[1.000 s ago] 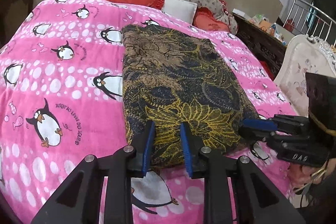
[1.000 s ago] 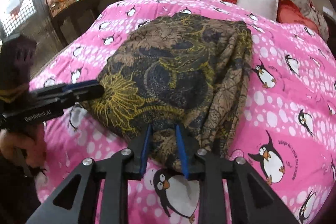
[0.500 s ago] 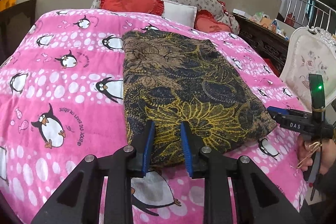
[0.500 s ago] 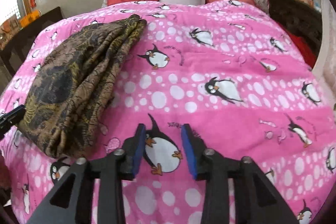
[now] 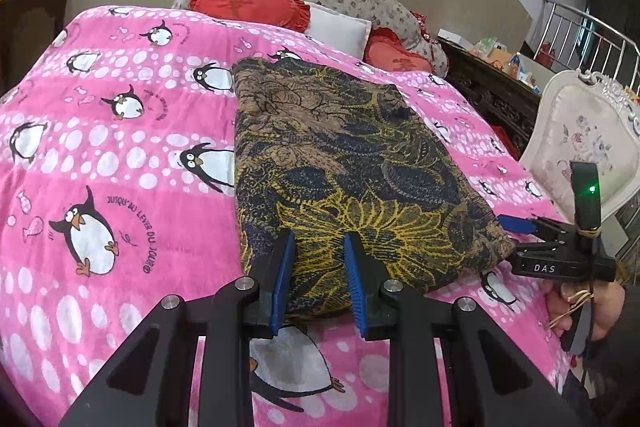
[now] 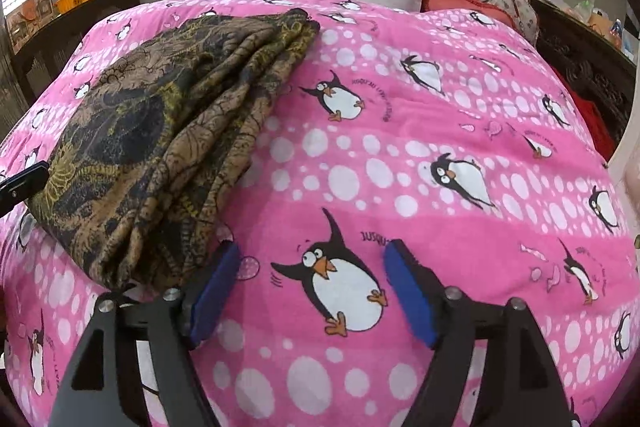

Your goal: Fold small clothes

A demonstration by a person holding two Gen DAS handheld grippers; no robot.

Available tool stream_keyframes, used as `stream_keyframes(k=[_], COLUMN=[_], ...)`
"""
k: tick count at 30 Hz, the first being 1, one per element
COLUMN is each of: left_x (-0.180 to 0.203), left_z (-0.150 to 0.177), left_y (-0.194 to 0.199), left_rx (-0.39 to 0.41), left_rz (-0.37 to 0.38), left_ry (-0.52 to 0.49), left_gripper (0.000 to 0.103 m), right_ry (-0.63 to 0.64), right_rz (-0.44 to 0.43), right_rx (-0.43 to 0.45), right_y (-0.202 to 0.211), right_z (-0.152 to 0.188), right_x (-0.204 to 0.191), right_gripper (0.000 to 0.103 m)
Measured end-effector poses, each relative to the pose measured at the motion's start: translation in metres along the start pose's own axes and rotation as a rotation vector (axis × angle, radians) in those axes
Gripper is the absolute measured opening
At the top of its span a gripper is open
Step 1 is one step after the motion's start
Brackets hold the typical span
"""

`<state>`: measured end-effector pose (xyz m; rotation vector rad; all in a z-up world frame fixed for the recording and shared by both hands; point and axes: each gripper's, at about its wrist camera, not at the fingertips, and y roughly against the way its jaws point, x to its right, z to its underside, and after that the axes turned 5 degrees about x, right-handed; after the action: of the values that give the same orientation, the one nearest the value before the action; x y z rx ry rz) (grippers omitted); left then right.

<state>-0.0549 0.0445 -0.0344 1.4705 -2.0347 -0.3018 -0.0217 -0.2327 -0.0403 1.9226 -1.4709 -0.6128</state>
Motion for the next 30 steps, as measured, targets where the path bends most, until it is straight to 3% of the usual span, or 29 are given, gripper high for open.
stream_keyframes(k=[9, 18, 21, 23, 24, 27, 28, 30], left_x=[-0.004, -0.001, -0.002, 0.001, 0.006, 0.029, 0.037, 0.049], left_z=[0.0, 0.0, -0.006, -0.01, -0.011, -0.016, -0.02, -0.027], left_y=[0.0, 0.0, -0.002, -0.004, -0.005, -0.005, 0.0, 0.015], left_rx=[0.004, -0.002, -0.029, -0.043, -0.053, -0.105, -0.115, -0.114], left_rz=[0.018, -0.001, 0.05, 0.084, 0.083, -0.016, -0.025, -0.027], left_ry=[0.016, 0.006, 0.031, 0.033, 0.022, -0.029, -0.034, -0.055], left_gripper=[0.006, 0.006, 0.022, 0.045, 0.048, 0.061, 0.071, 0.073], right_ry=[-0.003, -0.072, -0.096, -0.105, -0.111, -0.129, -0.139, -0.158], right_rz=[-0.006, -0.117, -0.145, -0.156, -0.162, -0.183, -0.193, -0.212], right_rx=[0.0, 0.019, 0.03, 0.035, 0.038, 0.043, 0.046, 0.053], right_y=[-0.002, -0.002, -0.001, 0.0, 0.001, 0.002, 0.002, 0.003], right_z=[-0.001, -0.002, -0.002, -0.001, -0.001, -0.001, -0.001, 0.0], right_x=[0.002, 0.015, 0.02, 0.021, 0.022, 0.025, 0.027, 0.03], right_gripper=[0.081, 0.089, 0.09, 0.09, 0.09, 0.09, 0.09, 0.09])
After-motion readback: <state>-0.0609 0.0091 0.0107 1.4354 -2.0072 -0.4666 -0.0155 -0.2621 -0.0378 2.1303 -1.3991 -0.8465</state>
